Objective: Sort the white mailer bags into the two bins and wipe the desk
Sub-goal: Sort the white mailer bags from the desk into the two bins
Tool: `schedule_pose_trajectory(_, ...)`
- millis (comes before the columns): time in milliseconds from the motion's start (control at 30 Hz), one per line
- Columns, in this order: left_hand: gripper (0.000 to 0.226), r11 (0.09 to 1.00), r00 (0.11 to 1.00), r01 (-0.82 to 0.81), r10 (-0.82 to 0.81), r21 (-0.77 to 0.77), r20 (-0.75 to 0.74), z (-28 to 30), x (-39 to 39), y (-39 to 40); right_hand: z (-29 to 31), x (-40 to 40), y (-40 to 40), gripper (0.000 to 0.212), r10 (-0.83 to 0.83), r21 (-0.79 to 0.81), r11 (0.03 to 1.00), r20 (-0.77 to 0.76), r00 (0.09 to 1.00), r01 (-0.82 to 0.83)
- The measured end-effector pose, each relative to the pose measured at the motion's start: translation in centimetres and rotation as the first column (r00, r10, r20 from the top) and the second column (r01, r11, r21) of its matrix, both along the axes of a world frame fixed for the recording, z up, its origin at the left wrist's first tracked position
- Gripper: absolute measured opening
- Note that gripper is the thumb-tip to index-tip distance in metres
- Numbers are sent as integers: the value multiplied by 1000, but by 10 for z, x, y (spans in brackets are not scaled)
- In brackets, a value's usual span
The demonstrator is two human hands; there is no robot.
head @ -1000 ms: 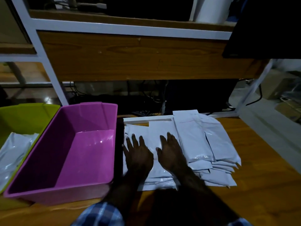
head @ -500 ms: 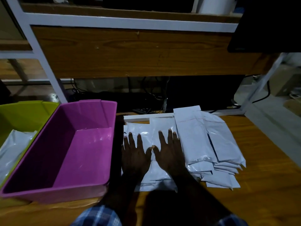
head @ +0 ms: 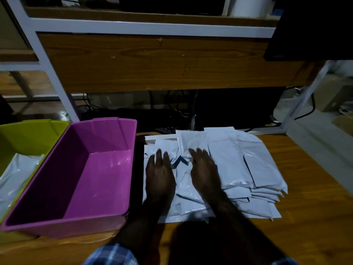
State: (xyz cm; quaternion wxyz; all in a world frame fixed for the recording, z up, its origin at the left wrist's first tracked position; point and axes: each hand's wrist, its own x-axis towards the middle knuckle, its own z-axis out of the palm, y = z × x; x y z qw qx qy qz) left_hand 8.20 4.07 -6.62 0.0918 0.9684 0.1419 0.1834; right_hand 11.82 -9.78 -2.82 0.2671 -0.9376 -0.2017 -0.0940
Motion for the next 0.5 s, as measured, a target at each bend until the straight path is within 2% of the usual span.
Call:
schedule_pose_trajectory(133,57,1000,984,-3,1,6,180,42,4,2,46,6,5,55,-48,137,990,21,999,45)
schedule_pose_trajectory(300,48,1000,942,-2,-4,19,336,98,1,15,94,9,23,46,-79,294,955,145,986,33)
schedule_pose_trajectory(400,47,999,936,-40,27,29,350,128,-9,44,113,7,45,42,-23,328,943,206,978,-47)
schedule_pose_trajectory(500,43,990,952,-73,32,123,305,149,-28,87,119,-5,75,41,37,355,928,223,974,-116)
